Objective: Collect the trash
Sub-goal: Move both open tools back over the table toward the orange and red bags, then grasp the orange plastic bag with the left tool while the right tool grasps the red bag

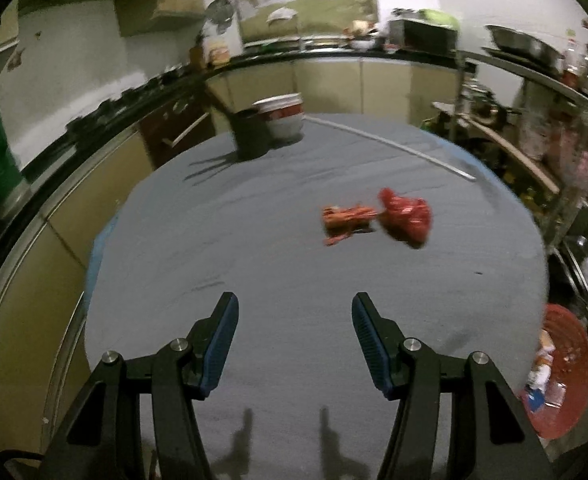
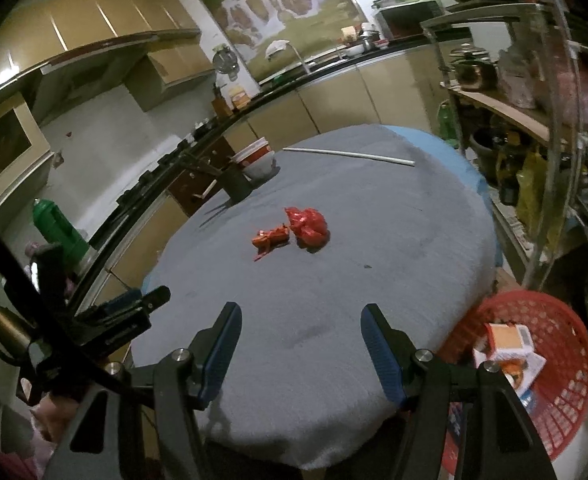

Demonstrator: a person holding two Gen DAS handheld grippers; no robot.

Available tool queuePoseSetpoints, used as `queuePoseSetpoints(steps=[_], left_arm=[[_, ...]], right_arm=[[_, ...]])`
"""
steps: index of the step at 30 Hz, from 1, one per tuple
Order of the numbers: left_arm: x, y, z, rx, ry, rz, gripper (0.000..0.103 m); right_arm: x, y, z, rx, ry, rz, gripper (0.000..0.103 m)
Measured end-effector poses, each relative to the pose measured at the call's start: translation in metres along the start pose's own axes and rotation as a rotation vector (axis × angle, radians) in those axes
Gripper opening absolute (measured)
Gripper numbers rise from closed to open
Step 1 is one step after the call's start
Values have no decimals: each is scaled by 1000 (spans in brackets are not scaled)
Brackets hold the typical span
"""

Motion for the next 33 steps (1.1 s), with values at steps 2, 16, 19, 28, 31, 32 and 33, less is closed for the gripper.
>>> queuePoseSetpoints(steps=[2,16,19,28,31,32,33], left_arm=[[12,10,3,-15,18,17,60],[119,3,40,-17,197,-110,60],[142,0,48,-23,235,-137,60],[176,-14,69,-23,252,-257,62],[186,-27,77,2,240,-293,65],[189,-32,80,12,236,-305,65],[192,-38,81,29,232,-326,66]], right_arm=[[14,1,8,-5,6,3,66],[175,-16,66,33,122,83,66],[215,-21,77,21,148,77,66],[302,-40,78,26,252,77,53],[305,-29,79,-42,238,91,49],[303,-27,79,-61,233,86,49],[301,-25,78,-64,229,88,49]])
Point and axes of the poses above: each gripper's, at about its wrist camera, not at the fingertips, and x roughly the way its jaws point, y to its left, z to its top, the point moved 9 cm from there along x, roughly the way its jaws point, and after that the axes turned 8 degrees about -x, right-handed, at the moved point
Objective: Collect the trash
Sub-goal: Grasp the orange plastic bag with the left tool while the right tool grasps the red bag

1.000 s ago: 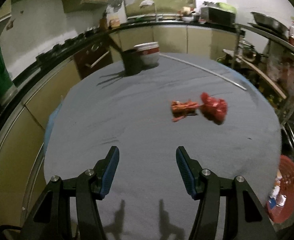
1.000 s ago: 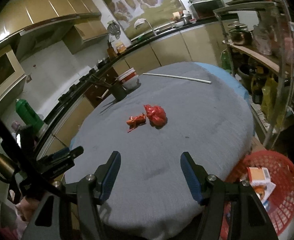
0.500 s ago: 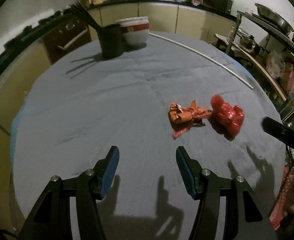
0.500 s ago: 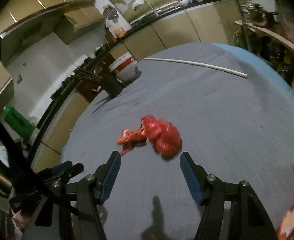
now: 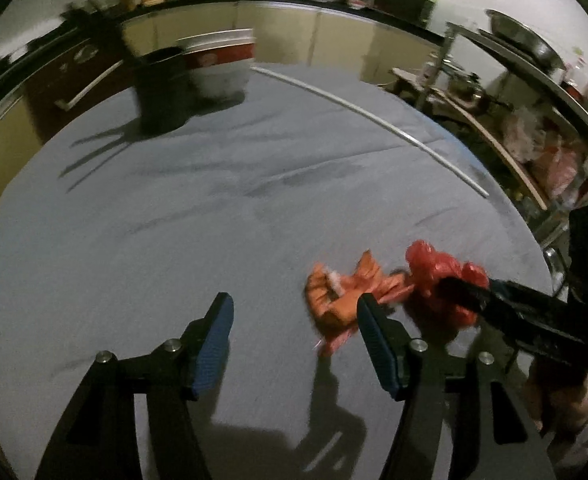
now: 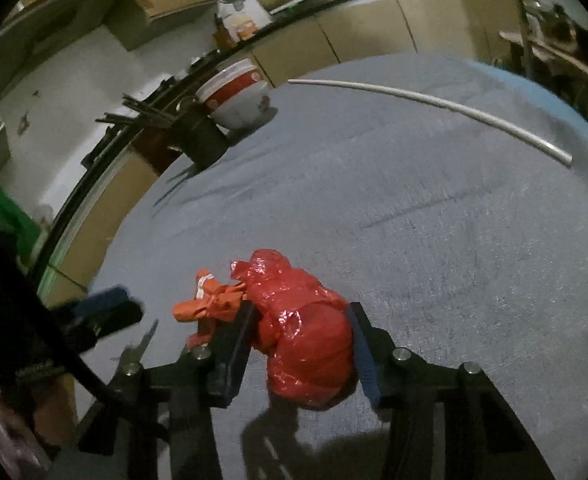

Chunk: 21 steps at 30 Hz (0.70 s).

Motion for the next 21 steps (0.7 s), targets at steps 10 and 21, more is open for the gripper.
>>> queuePoseSetpoints(steps=[10,21], left_arm=[[47,-50,11,279,98,-127,74],[52,-51,-16,361,162,-103,47]], right_arm=[[-60,-34,-19,109,-90,7,48],[-90,-44,-43,180,-130,17,48]])
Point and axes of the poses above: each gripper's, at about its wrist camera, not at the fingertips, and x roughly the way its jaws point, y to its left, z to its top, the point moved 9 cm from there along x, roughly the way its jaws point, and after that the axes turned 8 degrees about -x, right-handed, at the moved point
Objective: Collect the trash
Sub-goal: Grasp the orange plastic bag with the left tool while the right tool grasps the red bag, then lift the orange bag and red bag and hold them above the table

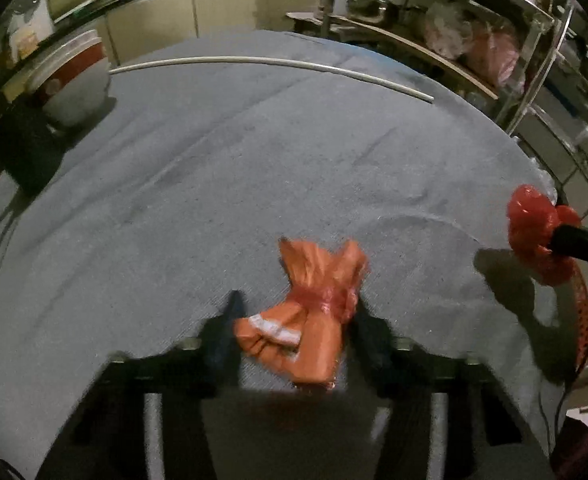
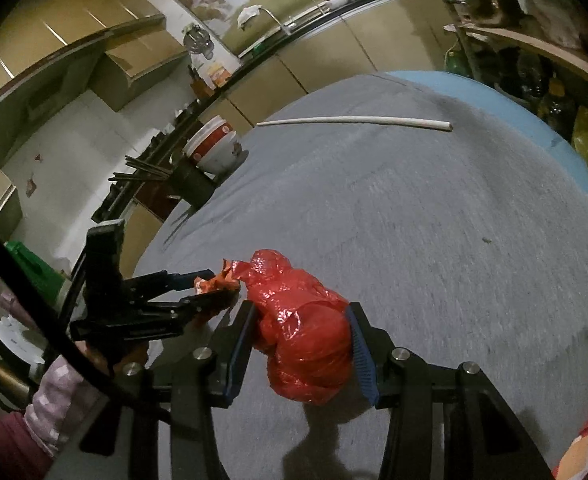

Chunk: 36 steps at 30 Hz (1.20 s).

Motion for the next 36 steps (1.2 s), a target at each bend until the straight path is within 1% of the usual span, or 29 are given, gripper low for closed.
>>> queuePoseSetpoints(steps=[1,2,5,7,10,11,13,16,17,20,23,29,36], left_arm=[[-3,-1,-2,-27,5,-20,46],[-6,-2,-3,-48,1,-23,44],[-17,-3,-11,-84,-23,29,41],[-28,-7,-21,-123,-39,42,40],[-54,-13,-32,-154,-70,142,40],[-66,-14,-39,-166,-78,196,40],[-90,-23,-48,-170,-118,274,40],[-127,-39,-61,-188,-183,337,40],[-144,-46,-68,-190,-215,381,40],[-182,-60,-84,-187,-289,479,40],[-214,-79,-97,-178,-356,539,40],[-261,-109,-116,-164,-442,578,41],[-278,-129,-132,-176,-476,592,41]], right_arm=[[-1,1,-1,2,-1,3,48],[-3,2,-2,3,-3,7,48],[-12,9,-4,-11,-16,9,48],[-22,16,-6,-19,-27,17,48],[-37,25,-10,-41,-42,17,48],[-43,29,-12,-50,-47,16,48],[-56,37,-16,-63,-58,21,48],[-75,50,-22,-78,-74,30,48],[-84,55,-25,-86,-82,34,48],[-105,69,-33,-107,-103,41,49],[-131,87,-43,-142,-132,48,48],[-174,116,-61,-188,-185,63,49],[-216,132,-84,-221,-236,63,49]])
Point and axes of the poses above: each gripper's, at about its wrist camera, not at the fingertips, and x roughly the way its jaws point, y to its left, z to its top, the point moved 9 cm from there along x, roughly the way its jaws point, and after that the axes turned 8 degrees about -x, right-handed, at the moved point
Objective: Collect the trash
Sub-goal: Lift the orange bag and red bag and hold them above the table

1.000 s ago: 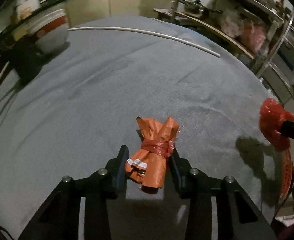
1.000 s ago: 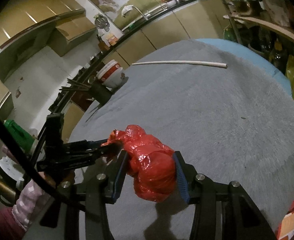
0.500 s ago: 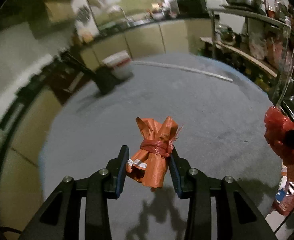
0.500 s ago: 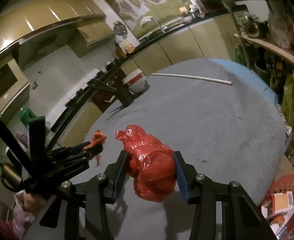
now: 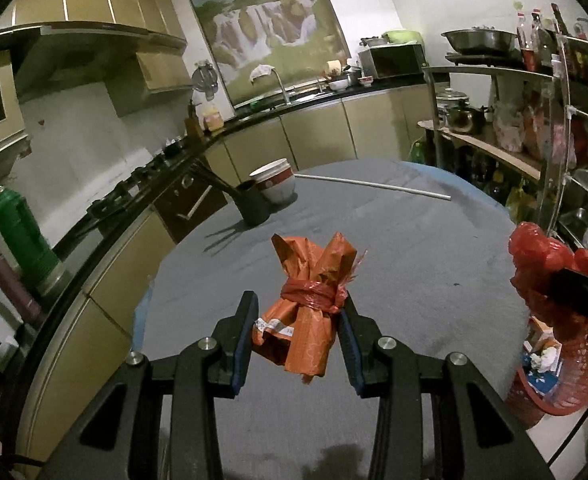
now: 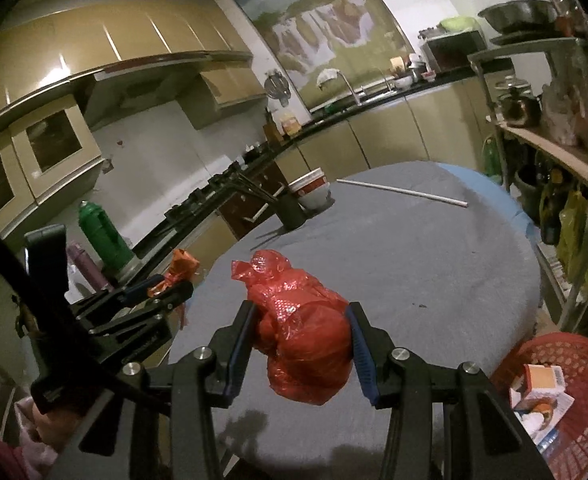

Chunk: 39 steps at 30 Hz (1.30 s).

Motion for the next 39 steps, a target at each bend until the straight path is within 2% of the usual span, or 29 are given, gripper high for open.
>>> queuePoseSetpoints(steps=[20,39], left_arm=[[-70,-2,-24,5,-63,72,41],[-82,-9,-20,-3,-75,68,41]], right_arm=[[-68,10,-16,21,-88,49,49],[-90,4,-20,18,-117,55,49]])
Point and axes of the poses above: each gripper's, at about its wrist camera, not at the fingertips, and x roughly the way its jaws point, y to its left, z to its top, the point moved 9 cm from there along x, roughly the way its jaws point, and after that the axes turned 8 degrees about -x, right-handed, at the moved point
